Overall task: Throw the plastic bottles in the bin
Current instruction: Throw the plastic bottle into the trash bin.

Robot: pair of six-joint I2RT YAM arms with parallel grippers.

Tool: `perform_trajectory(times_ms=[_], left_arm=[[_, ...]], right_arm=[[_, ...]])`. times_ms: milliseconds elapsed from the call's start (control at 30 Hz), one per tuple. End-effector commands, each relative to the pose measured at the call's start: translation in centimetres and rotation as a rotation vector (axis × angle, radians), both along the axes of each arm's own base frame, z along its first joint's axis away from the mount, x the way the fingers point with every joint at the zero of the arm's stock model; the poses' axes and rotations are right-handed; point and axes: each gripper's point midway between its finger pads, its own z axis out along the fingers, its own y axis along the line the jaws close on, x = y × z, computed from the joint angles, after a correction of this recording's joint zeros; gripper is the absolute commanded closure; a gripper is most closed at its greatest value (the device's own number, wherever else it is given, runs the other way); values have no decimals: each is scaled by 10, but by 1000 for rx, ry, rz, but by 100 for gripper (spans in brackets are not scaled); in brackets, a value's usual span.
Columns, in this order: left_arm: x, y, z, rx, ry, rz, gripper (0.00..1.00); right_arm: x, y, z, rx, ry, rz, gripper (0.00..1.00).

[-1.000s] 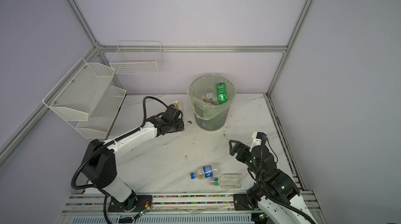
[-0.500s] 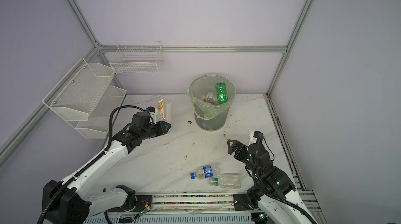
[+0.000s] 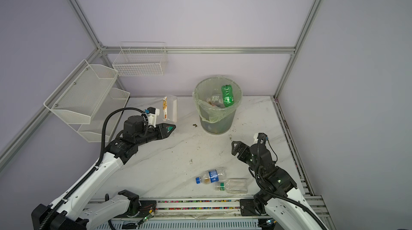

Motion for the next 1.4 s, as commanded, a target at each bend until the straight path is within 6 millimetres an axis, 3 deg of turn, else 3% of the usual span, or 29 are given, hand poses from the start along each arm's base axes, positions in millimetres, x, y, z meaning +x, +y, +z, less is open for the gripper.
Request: perform_trajectory(times_ms=[0, 200, 533, 800, 867, 1000, 1067, 1200, 1233, 1267, 1367], left_arm=[[-6, -2, 41, -26, -147, -44, 68], [-12, 3, 31, -24, -143, -33, 68], [-1, -17, 98, -96, -214, -110, 68], [25, -74, 181, -152, -312, -171, 64], [37, -93, 195, -175, -306, -205, 64], [70, -136, 200, -191, -273, -234, 62], [89, -155, 201, -204, -259, -241, 58], [129, -183, 176, -177, -144, -239, 36], [133, -186, 174, -172, -128, -247, 5], [135, -186, 173, -164, -113, -241, 0], [133, -176, 183, -139, -139, -213, 0]], right_arm=[[6, 0, 1, 17, -12, -27, 3], [8, 0, 3, 8, -2, -28, 3], [2, -7, 4, 5, -27, -42, 3], [1, -6, 2, 15, -31, -35, 3], [0, -7, 5, 17, -37, -35, 3], [-1, -9, 10, 20, -43, -42, 3], [-2, -10, 13, 21, -47, -46, 3], [-5, -13, 19, 30, -61, -53, 3], [-6, -14, 20, 30, -62, -55, 3], [-7, -15, 22, 29, -64, -58, 3], [-9, -19, 25, 25, -69, -71, 3]])
